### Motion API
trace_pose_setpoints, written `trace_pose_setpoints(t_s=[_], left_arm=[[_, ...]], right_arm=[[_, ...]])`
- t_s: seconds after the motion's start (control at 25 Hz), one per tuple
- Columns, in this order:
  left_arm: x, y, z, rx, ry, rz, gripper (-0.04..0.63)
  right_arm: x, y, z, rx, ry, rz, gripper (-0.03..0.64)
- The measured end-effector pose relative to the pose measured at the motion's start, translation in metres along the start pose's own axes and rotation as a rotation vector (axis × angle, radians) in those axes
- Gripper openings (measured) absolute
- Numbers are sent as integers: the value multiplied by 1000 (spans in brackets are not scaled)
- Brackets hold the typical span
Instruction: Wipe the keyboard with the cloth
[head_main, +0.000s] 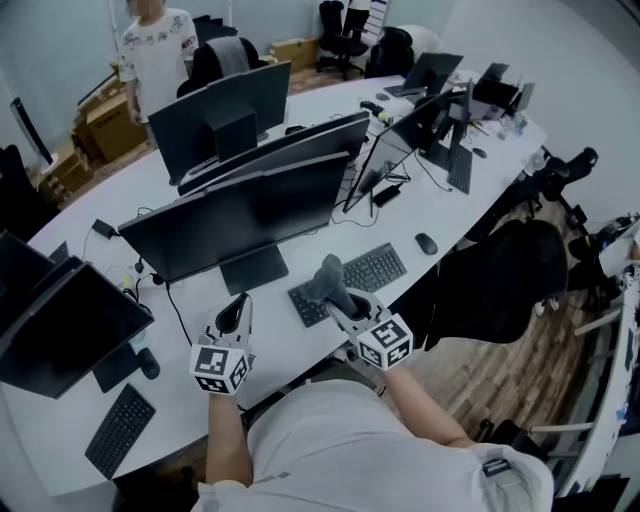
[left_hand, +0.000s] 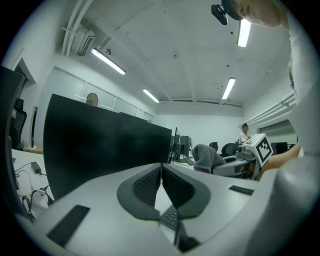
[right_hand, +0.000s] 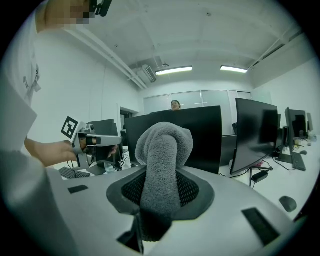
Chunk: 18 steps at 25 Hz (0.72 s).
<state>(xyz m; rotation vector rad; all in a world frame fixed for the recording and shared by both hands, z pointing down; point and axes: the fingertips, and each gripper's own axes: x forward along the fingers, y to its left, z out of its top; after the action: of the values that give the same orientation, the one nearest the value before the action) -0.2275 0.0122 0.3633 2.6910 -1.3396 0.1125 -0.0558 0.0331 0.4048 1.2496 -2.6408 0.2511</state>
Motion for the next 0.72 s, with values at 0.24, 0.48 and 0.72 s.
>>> trace_pose_setpoints(t_s=[0.24,0.48,0.72], left_arm=[[-6,0,-4,-10,1,6,-2],[-9,4,-10,-17,10,26,-2],[-9,4,-13,-14,19,24,-2]], right_arm=[[2,6,-5,1,22,11,112],[5,5,-8,9,36,19,112],[8,1,-7,11,40,13,112]])
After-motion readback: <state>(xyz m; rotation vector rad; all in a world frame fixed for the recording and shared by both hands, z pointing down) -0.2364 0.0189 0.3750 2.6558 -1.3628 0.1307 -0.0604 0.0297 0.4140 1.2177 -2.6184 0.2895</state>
